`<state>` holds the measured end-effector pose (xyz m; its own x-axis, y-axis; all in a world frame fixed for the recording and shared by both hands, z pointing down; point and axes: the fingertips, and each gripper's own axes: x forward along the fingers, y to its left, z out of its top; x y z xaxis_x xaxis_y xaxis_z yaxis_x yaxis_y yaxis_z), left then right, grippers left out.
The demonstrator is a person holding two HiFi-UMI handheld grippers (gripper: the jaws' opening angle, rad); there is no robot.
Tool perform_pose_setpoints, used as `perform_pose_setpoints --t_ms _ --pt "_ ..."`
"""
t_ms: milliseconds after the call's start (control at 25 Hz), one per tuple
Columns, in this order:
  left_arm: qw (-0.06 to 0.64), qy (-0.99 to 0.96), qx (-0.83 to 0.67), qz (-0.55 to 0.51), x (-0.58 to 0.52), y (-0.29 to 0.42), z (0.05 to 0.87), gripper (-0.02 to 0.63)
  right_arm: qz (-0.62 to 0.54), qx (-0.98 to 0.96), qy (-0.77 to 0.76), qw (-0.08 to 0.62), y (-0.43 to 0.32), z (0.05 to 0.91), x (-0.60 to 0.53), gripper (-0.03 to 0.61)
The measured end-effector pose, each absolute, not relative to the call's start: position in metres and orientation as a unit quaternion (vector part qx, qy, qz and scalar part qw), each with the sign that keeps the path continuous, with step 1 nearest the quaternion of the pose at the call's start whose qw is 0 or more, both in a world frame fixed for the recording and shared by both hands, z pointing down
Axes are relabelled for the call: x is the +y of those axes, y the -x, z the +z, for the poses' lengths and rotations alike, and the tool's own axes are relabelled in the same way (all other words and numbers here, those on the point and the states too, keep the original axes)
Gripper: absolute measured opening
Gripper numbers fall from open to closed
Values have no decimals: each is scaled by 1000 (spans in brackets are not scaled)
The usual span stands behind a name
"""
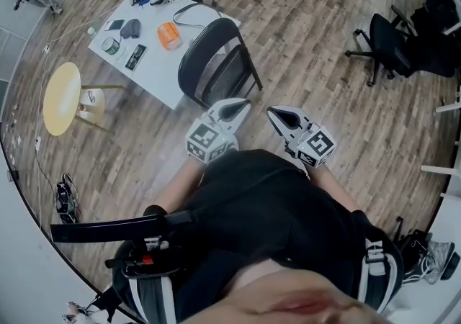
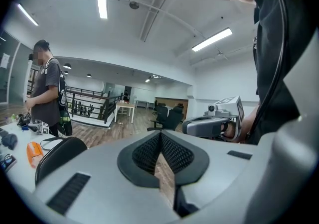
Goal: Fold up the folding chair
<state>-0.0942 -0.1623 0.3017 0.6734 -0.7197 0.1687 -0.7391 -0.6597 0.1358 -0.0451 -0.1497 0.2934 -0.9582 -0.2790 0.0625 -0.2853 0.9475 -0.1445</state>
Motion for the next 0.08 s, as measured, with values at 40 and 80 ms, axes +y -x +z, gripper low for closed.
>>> perform_pose_setpoints --t_ms 40,80 --pt "97 -910 -401 50 -161 93 302 5 76 -987 -143 21 44 293 -149 11" --pt "97 -910 -401 51 -161 92 301 5 75 -987 -144 21 43 293 -149 11"
